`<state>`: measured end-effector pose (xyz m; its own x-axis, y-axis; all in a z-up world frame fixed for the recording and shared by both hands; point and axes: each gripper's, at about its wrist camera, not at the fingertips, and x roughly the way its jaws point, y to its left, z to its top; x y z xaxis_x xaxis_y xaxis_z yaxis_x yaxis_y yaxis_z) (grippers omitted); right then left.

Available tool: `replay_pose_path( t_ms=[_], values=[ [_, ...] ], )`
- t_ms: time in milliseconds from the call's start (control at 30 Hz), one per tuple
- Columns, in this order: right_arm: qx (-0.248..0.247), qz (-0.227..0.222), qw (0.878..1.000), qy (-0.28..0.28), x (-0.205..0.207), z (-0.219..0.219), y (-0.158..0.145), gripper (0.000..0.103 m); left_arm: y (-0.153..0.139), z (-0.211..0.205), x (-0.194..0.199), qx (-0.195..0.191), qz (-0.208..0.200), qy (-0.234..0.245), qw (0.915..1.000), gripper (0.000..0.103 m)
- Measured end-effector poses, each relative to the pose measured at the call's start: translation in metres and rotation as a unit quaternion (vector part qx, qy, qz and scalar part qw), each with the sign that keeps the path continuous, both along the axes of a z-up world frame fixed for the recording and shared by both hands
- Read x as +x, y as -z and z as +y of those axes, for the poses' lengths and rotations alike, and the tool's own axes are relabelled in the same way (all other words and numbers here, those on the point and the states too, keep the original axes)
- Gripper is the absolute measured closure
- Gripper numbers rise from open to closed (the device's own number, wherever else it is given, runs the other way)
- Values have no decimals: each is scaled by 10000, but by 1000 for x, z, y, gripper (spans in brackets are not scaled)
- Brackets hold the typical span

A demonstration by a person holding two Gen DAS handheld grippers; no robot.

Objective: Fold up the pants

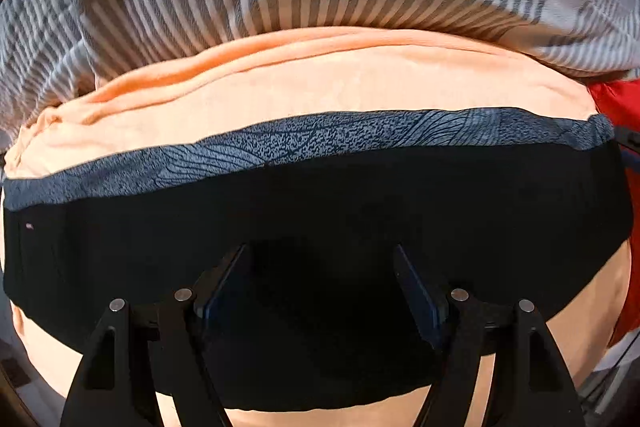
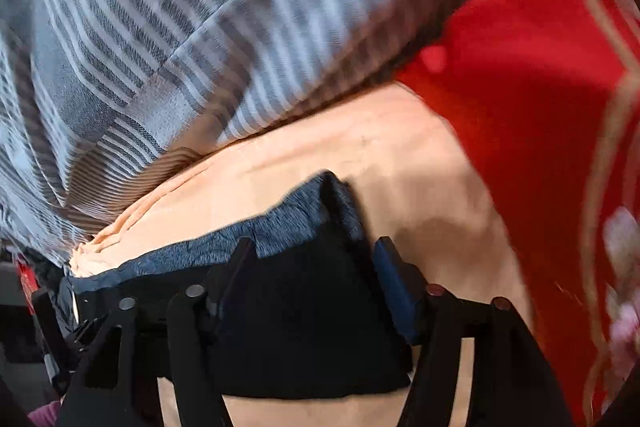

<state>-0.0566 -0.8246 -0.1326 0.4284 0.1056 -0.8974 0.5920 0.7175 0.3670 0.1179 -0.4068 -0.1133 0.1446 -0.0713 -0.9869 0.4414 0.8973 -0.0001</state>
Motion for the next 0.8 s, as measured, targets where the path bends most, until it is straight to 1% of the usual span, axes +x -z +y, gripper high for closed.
replay_pose_path(
  t_ms=[33,67,100,167,200,267,333,400,433,500,567,633,700,733,767,800],
  values=[
    [-73,59,9999,-125,7,4,4,61,2,0,0,9,10,-41,10000,29],
    [-176,312,9988,-325,17,9,12,99,4,0,1,8,30,-99,9999,29],
    [-342,568,9970,-400,21,12,15,98,6,-1,1,8,37,-127,9999,29],
    [-638,731,9947,-327,21,10,18,98,10,-3,0,27,33,-138,9999,28],
    [-613,741,9951,-241,19,6,19,97,11,-3,0,55,27,-133,9999,27],
    [-379,680,9970,-24,12,-6,22,97,16,-6,0,128,23,-126,9998,27],
    [-342,611,9975,33,7,-8,19,90,14,-11,-2,176,-7,-97,9998,27],
    [-395,583,9974,164,-1,-9,13,71,11,-17,-4,143,-36,-76,9999,27],
    [-372,575,9972,303,-7,-10,11,69,8,-17,-5,96,-43,-75,9999,27],
    [-284,471,9968,578,-24,-7,3,69,2,-21,-8,14,-88,-41,10000,27],
    [-345,338,9963,707,-42,5,-9,69,-2,-29,-12,-41,-141,28,9999,27],
    [-455,180,9973,547,-52,19,-18,69,-1,-42,-19,-105,-116,106,9998,27],
    [-582,71,9980,216,-56,42,-24,69,4,-58,-27,-144,-44,186,9997,27],
    [-572,97,9983,57,-56,51,-22,69,8,-65,-32,-143,-1,234,9996,27],
    [-518,239,9983,-112,-55,60,-14,69,12,-73,-38,-148,46,301,9994,27],
    [-479,403,9979,-162,-50,59,-6,70,15,-78,-41,-156,55,355,9992,27]
  ],
)
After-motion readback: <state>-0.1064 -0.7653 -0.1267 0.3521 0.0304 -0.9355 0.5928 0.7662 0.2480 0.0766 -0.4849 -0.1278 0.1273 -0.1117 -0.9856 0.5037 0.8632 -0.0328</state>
